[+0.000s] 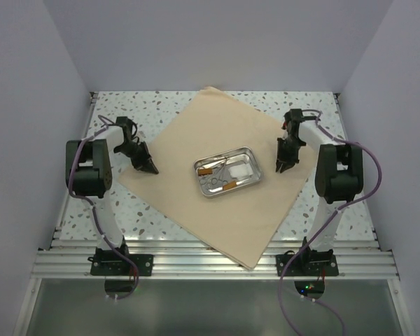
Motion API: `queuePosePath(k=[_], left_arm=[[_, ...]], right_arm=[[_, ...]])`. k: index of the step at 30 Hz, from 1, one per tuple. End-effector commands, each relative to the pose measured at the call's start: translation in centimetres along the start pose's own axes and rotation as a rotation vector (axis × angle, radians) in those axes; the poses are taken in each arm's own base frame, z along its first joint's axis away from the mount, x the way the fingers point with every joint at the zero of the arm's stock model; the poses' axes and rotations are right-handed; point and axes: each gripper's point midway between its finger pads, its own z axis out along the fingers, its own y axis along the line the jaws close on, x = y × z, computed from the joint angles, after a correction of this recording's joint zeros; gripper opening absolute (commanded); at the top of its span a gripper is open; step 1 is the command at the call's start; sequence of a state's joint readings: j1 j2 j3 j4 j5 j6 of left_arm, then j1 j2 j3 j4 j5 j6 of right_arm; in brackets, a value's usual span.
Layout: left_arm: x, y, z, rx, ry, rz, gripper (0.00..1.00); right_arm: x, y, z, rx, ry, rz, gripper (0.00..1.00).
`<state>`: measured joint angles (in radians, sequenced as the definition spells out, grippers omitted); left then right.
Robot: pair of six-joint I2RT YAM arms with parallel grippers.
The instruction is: Prepare the surgical pack
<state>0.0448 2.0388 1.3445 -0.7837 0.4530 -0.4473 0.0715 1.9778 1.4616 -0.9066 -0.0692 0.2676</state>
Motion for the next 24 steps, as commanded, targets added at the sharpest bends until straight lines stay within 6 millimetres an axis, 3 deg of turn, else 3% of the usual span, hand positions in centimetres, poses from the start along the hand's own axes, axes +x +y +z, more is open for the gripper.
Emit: queuePosePath(k=[1,6,10,11,14,15,19,21,24], left_arm=[[-3.2,5.4,1.6,-0.236,-0.071,0.055,0.06],[-4.5,7.1,0.5,-0.234,-0.103,0.011,0.05],[-4.6,7.9,-0.6,-0.233,-0.119,0.004,0.06],[-4.8,7.2,-1.5,-0.200,-0.144,0.015,0.06],[-4.6,4.4,-3.7,-0.087,-0.205,0.075,0.36],[-4.3,3.5,-4.2,-0.048,-0.218,0.079,0.41],[-3.3,-1.4,-7.7,0.165,-0.307,0.129,0.47],[-2.8,-2.0,-8.6,0.183,-0.338,0.125,0.52],[-2.9,-1.9,-10.3,0.133,-0.398,0.126,0.64]], right_arm=[[0.9,1.7,1.2,-0.086,0.034,0.055,0.24],[2.1,2.4,1.7,-0.128,0.072,0.039,0.29],[1.2,2.4,0.2,-0.131,0.027,0.005,0.46],[0.3,2.7,-0.7,-0.133,-0.004,-0.002,0.53],[-0.9,3.2,-2.9,-0.139,-0.045,-0.012,0.59],[-0.5,3.9,-3.4,-0.165,-0.029,-0.021,0.61],[-1.0,6.0,-5.7,-0.240,-0.087,-0.053,0.71],[-1.2,7.0,-6.1,-0.275,-0.111,-0.065,0.85],[-0.9,8.8,-5.7,-0.293,-0.079,-0.100,0.87]])
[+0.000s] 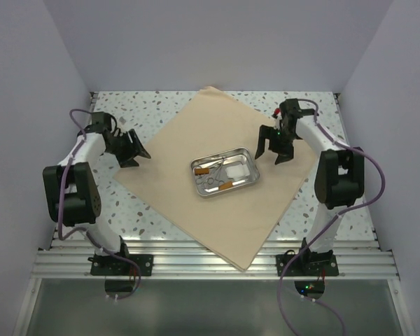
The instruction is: Prepare the surgical pack
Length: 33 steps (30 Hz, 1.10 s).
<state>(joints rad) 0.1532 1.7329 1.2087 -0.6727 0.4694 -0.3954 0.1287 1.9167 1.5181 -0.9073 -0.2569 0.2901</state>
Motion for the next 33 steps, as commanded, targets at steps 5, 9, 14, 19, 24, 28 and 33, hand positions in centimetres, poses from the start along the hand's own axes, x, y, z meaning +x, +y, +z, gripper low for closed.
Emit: queuePosePath(k=[5,9,14,19,24,28,33], left_arm=[[-1.8,-0.9,-3.6,-0.045,-0.171,0.042,1.00],[-1.0,-1.0,-4.7,-0.090,-0.190,0.071,1.00],[0.2,-3.6,-6.7,-0.034,-0.220,0.168,1.00],[1.9,-3.8,-6.2,-0.073,-0.194,0.205,1.00],[2.1,-2.0,-6.0,-0.159,-0.207,0.105,1.00],[2.0,-1.3,-5.8,-0.177,-0.205,0.056,1.00],[2.0,-0.9,-5.9,-0.177,-0.211,0.011,1.00]], right_arm=[[-0.4,4.8,0.9,-0.041,0.009,-0.106,0.82],[-0.2,4.9,2.3,-0.022,0.026,-0.103,0.75],[0.2,4.8,3.5,-0.018,0.046,-0.081,0.66],[1.0,6.0,4.3,-0.071,0.069,-0.021,0.49],[1.5,7.6,4.6,-0.077,0.068,-0.028,0.44],[2.1,8.2,4.8,-0.087,0.085,-0.006,0.34],[2.7,8.3,4.9,-0.082,0.093,0.068,0.23]])
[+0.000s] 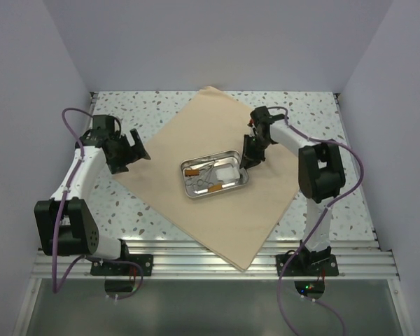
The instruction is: Prepare the surgical pack
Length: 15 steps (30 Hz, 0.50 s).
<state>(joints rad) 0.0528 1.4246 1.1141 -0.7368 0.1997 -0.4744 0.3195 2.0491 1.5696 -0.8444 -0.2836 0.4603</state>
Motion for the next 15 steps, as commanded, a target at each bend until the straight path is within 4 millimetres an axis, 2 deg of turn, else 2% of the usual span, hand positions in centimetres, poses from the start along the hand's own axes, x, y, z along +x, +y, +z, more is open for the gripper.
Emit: queuePosePath(k=[1,6,11,15], left_arm=[[-0.1,0.2,-0.3,-0.005,-0.012,-0.045,1.00],[-0.1,0.0,-0.1,0.004,0.002,-0.047,1.00],[-0.3,0.2,-0.1,-0.006,0.018,-0.002,1.00],[-0.2,0.4,0.0,-0.009,0.021,0.019,1.00]], right_arm=[[0.6,1.1,0.0,-0.047,0.006,0.080,0.22],[1.1,0.3,0.2,-0.019,0.003,0.127,0.16],[0.9,-0.3,0.1,0.020,0.002,0.102,0.16],[-0.1,-0.9,-0.5,0.072,-0.014,0.043,0.17]])
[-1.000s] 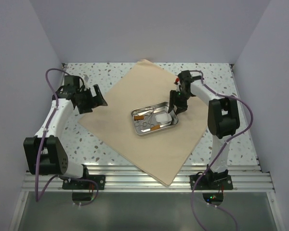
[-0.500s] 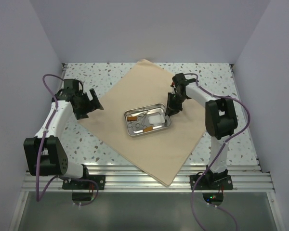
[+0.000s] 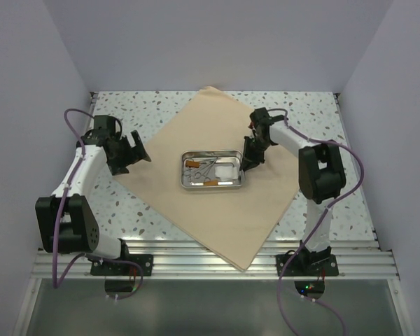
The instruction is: Prepare the surgical pack
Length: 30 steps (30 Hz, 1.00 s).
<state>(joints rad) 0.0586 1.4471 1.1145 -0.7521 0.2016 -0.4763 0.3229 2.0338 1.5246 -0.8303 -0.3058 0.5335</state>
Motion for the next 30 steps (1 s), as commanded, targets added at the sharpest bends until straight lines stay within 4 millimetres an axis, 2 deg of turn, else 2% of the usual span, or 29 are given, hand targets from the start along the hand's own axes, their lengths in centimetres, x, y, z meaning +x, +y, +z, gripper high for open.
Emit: queuePosePath(k=[1,8,13,19,22,25,28,30], left_arm=[[-0.6,-0.1,-0.5,0.007,-0.010,0.036,0.99],[-0.8,-0.7,-0.5,0.045,-0.018,0.061,0.99],[-1.3,-1.7,-0.8,0.091,-0.031,0.077,1.00],[-1.4,-1.8,-0.6,0.101,-0.036,0.100,1.00],[-1.4,-1.5,-0.5,0.089,-0.038,0.109,1.00],[-1.4,-1.3,-0.5,0.084,-0.045,0.119,1.00],[-1.1,-1.1,-0.2,0.081,-0.033,0.122,1.00],[-1.0,-1.2,-0.1,0.086,-0.028,0.121,1.00]], right_arm=[[-1.3,-1.6,-1.0,0.114,-0.038,-0.042,0.17],[-2.4,-3.3,-1.4,0.135,-0.011,-0.110,0.17],[-2.1,-3.4,-0.9,0.132,0.025,-0.114,0.16],[-2.2,-3.8,-0.8,0.152,0.027,-0.104,0.17],[-2.3,-3.7,-0.6,0.158,0.039,-0.103,0.20],[-2.4,-3.8,-0.6,0.166,0.040,-0.108,0.30],[-2.7,-3.8,-0.8,0.175,0.034,-0.110,0.35],[-2.8,-3.8,-0.9,0.176,0.033,-0.109,0.35]])
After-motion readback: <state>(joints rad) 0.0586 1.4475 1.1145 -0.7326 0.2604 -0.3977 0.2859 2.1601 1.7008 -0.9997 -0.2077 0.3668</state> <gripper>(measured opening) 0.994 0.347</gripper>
